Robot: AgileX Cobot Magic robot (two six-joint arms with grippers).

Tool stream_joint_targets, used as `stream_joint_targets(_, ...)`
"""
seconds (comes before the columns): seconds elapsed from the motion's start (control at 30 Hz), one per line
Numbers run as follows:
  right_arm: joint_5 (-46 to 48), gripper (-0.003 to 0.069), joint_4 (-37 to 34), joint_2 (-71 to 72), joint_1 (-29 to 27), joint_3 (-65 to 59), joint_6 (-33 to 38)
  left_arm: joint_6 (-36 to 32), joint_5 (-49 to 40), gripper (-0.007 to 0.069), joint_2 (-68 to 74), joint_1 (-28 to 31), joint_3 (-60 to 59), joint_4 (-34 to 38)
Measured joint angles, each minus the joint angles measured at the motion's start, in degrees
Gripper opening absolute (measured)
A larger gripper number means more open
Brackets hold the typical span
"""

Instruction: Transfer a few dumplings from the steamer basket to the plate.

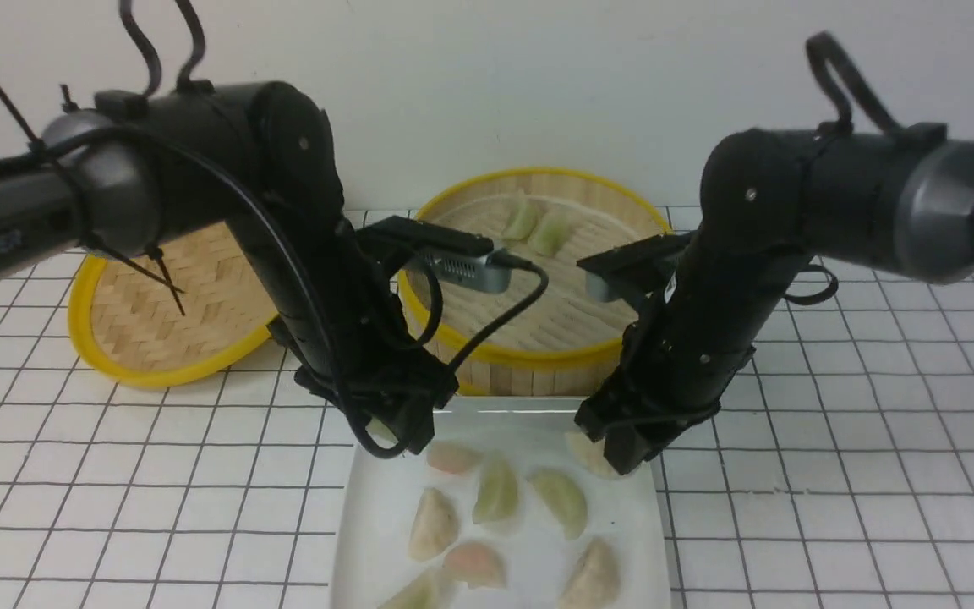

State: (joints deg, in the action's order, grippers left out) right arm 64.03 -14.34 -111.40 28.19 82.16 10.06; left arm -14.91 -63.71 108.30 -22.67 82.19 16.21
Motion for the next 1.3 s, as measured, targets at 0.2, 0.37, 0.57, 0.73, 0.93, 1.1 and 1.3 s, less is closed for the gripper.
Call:
stream_joint_targets(0.2,-0.67,0.0293,-0.42,-2.22,0.0,2.88,-2.62,-0.25,0.9,0.0353,4.41,0.0,-0.05,0.0)
stream_joint_targets(0.37,4.38,0.0449,-0.69,-2.22,0.0,6.71,-2.62,-0.25,0.9,0.0402,4.94,0.0,-0.05,0.1)
stream_joint_targets(0.57,5.88,0.0454,-0.57,2.37,0.0,12.37,-4.37,-0.33,-1.58,0.0601,4.94,-0.04,2.39,0.1)
stream_joint_targets(0.73,6.47,0.0318,0.81,14.14,0.0,12.76,-6.67,0.57,-5.13,0.0599,4.94,-0.04,6.13,0.04)
stream_joint_targets(0.93,7.52,0.01,8.48,35.68,0.0,11.82,-13.25,1.3,-5.34,0.0283,1.31,-0.04,11.73,-0.86)
stream_joint_targets(1.1,0.12,-0.0001,16.32,57.98,0.0,-0.75,-19.43,2.36,-6.48,0.0017,-7.07,-0.04,11.74,-1.12)
stream_joint_targets(1.3,-24.47,-0.0013,24.23,87.44,0.0,-29.83,-26.92,2.74,-6.73,-0.0006,-21.51,-0.04,9.88,0.16)
